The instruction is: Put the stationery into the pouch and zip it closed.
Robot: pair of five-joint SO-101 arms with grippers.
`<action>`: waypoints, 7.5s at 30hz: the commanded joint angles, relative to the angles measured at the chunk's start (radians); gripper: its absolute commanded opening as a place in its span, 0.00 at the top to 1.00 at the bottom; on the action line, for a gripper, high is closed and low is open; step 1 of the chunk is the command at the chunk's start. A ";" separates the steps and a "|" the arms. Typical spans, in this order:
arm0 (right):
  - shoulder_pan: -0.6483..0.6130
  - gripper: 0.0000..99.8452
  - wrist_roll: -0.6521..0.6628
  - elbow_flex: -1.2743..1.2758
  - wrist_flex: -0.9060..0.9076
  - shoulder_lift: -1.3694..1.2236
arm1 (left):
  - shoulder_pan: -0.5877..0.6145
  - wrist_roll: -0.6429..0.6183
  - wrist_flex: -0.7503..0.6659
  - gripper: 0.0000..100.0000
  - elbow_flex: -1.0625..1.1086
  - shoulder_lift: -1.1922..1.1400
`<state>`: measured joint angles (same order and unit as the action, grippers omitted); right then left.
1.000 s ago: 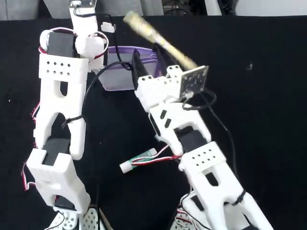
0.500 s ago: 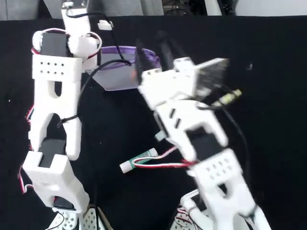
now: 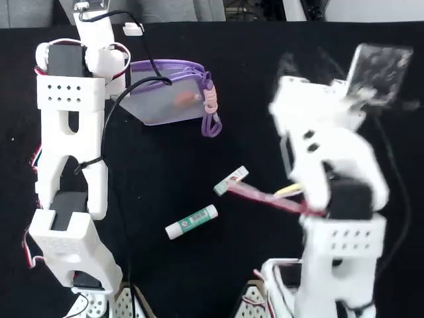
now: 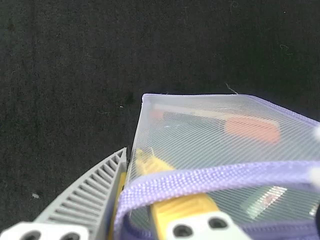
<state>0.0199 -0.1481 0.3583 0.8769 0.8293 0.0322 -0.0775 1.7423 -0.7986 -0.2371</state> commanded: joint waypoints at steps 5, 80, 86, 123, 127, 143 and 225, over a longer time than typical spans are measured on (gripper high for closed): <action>0.390 0.81 -0.011 -0.274 0.482 -0.354 | 0.012 0.012 -0.021 0.97 0.056 0.008; 0.508 0.97 -0.238 0.008 0.006 -1.059 | -0.048 0.017 -0.121 0.97 0.216 0.009; 0.488 0.99 -0.178 0.007 0.003 -1.023 | -0.053 0.018 -0.126 0.97 0.216 0.009; -0.041 0.99 -0.104 0.019 -0.387 0.005 | -0.203 0.014 -0.118 0.97 0.096 0.018; -0.044 0.99 -0.098 0.079 -0.394 0.120 | -0.254 -0.017 -0.069 0.97 0.019 0.017; -0.160 0.99 -0.100 0.440 -0.689 0.331 | -0.364 -0.057 0.002 0.97 -0.097 0.009; -0.091 0.76 0.071 0.326 0.239 0.113 | -0.010 -0.055 -0.021 0.97 -0.068 -0.025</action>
<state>-0.0859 0.0207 0.7311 1.1224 1.0810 -0.0276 -0.1266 1.7407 -0.8661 -0.2785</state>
